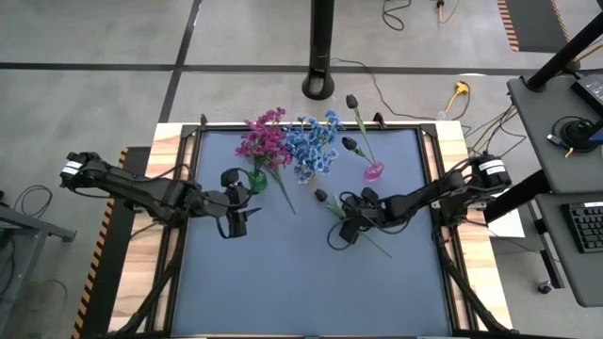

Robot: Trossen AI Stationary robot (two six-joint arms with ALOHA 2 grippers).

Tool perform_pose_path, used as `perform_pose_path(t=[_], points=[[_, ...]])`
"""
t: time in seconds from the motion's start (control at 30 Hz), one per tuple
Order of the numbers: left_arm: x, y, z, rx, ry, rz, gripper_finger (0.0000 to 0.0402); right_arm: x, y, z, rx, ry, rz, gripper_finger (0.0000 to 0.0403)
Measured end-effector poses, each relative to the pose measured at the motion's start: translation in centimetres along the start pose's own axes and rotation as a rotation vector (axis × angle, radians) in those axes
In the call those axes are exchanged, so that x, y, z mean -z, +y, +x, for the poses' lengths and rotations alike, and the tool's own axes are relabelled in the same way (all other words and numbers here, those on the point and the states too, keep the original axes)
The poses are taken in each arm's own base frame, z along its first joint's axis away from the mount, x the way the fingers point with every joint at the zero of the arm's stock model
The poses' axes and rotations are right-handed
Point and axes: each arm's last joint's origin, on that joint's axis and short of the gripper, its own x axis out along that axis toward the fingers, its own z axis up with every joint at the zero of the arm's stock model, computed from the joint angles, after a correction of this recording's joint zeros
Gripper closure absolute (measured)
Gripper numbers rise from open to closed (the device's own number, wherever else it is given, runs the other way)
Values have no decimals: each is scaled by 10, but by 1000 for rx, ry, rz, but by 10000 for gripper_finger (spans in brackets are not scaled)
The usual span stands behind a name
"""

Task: Sort flowers into vase by color
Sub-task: Put the black flower into the purple flower vase

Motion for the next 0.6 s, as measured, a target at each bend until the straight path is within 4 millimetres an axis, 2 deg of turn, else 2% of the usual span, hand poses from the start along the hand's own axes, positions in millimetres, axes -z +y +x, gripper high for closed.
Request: perform_pose_path(t=[0.13, 0.47, 0.6], points=[[0, 0, 0, 0, 0, 0, 208, 0, 0, -1, -3, -2, 13, 234], [0, 0, 0, 0, 0, 0, 208, -1, 0, -3, -18, 3, 60, 379], [0, 0, 0, 0, 0, -1, 208, 0, 2, -14, -56, 6, 55, 384]])
